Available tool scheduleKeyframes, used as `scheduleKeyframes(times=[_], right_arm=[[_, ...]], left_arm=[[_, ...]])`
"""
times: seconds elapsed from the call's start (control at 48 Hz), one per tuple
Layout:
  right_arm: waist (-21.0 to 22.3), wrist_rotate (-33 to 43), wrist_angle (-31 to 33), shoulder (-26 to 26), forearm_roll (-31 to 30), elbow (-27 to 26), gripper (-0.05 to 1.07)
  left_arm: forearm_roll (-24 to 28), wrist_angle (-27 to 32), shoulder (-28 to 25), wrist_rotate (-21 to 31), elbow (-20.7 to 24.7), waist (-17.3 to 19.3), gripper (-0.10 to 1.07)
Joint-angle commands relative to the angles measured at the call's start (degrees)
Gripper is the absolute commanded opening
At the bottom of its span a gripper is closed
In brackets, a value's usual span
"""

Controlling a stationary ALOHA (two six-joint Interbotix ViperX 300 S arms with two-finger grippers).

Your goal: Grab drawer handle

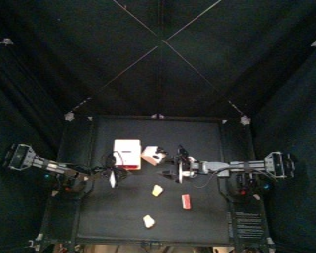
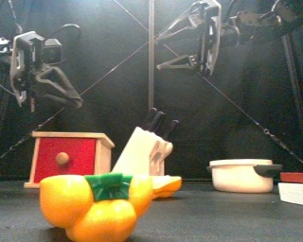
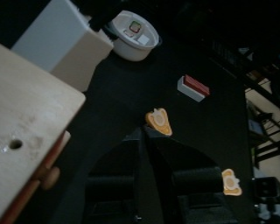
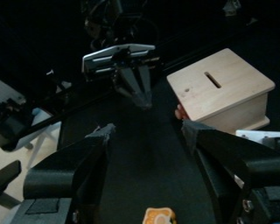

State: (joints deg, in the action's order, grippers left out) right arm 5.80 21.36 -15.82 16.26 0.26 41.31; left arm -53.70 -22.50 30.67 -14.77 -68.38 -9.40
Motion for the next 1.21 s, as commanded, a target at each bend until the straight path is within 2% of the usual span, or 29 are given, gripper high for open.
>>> scheduleKeyframes(times=[0.0,0.208,0.375,0.604,0.792,0.917,1.062,1.188], right_arm=[[0.9,0.0,-1.0,-0.6,0.3,-3.0,0.94],[2.6,0.0,-0.7,-4.3,0.5,-6.9,0.92],[4.7,0.1,1.8,-6.2,1.0,-9.9,0.84],[8.0,0.2,6.2,-7.5,4.6,-12.4,0.64],[10.2,0.1,9.4,-8.2,8.5,-13.4,0.50],[10.6,-0.1,12.2,-9.3,9.6,-15.0,0.41],[10.6,-0.2,14.4,-11.2,8.7,-16.9,0.37],[10.9,-0.2,14.8,-12.3,8.3,-17.9,0.37]], left_arm=[[-5.3,-0.1,0.4,0.0,0.5,-1.0,0.53],[-17.9,-0.3,0.4,-0.2,-0.3,-3.4,0.55],[-22.1,-0.2,0.9,-0.2,-0.3,-5.2,0.59],[-28.1,1.1,4.1,-0.4,-0.3,-6.0,0.67],[-29.9,1.8,5.8,-1.9,0.9,-5.5,0.67],[-33.4,6.4,7.0,-2.7,2.3,-3.7,0.67],[-31.6,12.9,7.5,-5.9,4.9,-2.0,0.67],[-29.0,14.8,7.5,-8.0,8.0,-1.8,0.67]])
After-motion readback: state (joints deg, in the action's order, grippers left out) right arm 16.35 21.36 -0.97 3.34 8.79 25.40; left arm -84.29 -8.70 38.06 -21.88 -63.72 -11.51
